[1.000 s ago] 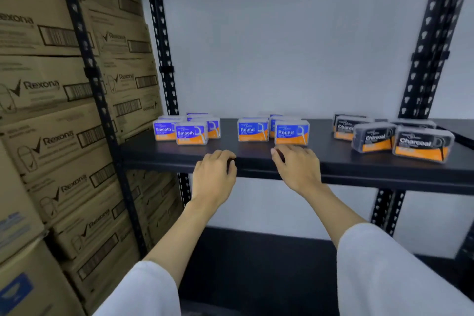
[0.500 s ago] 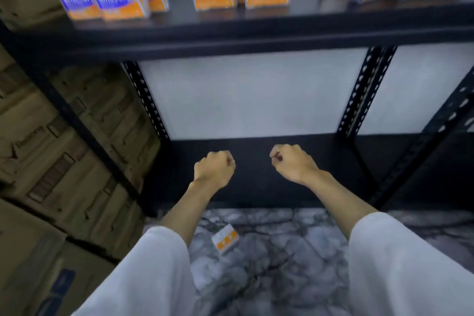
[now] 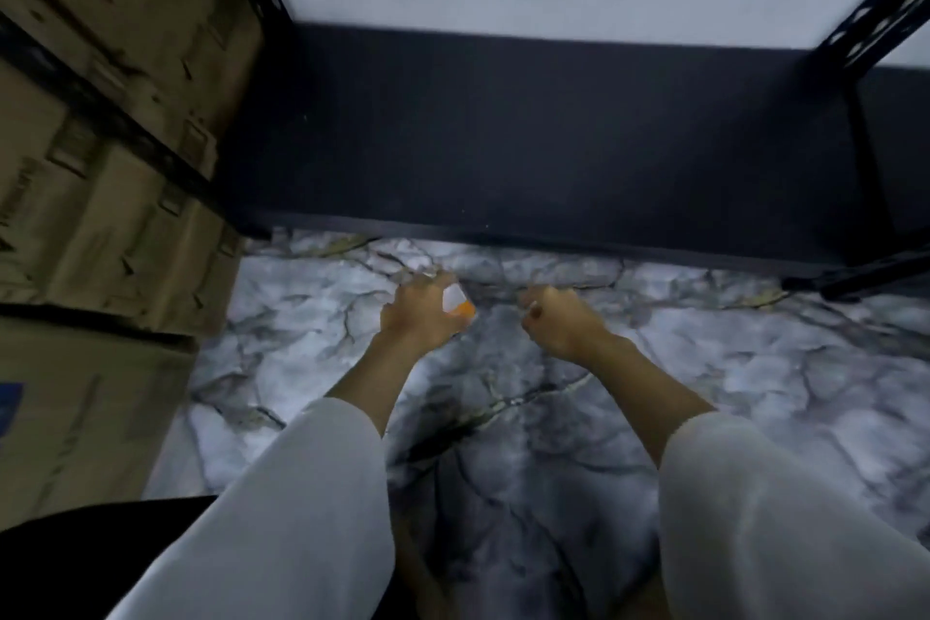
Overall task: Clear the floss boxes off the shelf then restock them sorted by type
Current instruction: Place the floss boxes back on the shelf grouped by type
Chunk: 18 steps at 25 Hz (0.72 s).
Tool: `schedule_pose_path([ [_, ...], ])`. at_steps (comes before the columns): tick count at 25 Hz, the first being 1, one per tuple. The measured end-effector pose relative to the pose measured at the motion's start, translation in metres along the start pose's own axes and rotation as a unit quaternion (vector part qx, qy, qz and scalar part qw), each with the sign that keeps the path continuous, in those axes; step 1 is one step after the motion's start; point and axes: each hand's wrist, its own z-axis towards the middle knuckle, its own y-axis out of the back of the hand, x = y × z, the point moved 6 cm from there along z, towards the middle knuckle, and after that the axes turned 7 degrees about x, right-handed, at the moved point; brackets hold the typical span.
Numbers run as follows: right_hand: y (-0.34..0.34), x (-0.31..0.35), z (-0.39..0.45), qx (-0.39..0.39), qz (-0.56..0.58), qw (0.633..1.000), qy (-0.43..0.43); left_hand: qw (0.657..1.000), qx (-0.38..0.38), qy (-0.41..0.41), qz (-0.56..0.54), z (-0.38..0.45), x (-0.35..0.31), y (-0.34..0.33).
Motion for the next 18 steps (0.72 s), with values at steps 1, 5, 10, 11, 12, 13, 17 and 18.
schedule_pose_path([
  [1, -0.011, -0.007, 0.008, 0.005, 0.002, 1.000, -0.004, 1.000, 0.011, 0.005, 0.010, 0.004, 0.005, -0.011],
  [5, -0.038, -0.021, 0.029, 0.009, 0.001, 1.000, 0.000, 0.997, -0.067, -0.033, 0.022, 0.009, 0.019, -0.020],
  [10, -0.058, 0.017, 0.057, -0.009, 0.018, 0.997, 0.071, 0.980, -0.194, 0.010, -0.028, 0.006, 0.075, 0.040],
  [11, -0.061, 0.026, 0.063, -0.007, 0.003, 0.996, 0.089, 0.980, -0.196, 0.025, -0.024, 0.006, 0.085, 0.048],
  [12, -0.066, 0.035, 0.069, 0.002, -0.027, 0.994, 0.105, 0.980, -0.197, 0.034, -0.017, 0.005, 0.093, 0.054],
  [13, -0.070, 0.041, 0.073, 0.013, -0.065, 0.991, 0.118, 0.980, -0.196, 0.034, -0.012, 0.004, 0.098, 0.057],
  [17, -0.078, 0.048, 0.084, 0.006, -0.158, 0.981, 0.116, 0.985, -0.167, 0.000, -0.048, 0.001, 0.111, 0.044],
  [18, -0.078, 0.046, 0.083, 0.000, -0.159, 0.981, 0.107, 0.986, -0.158, -0.009, -0.058, 0.000, 0.110, 0.041],
])
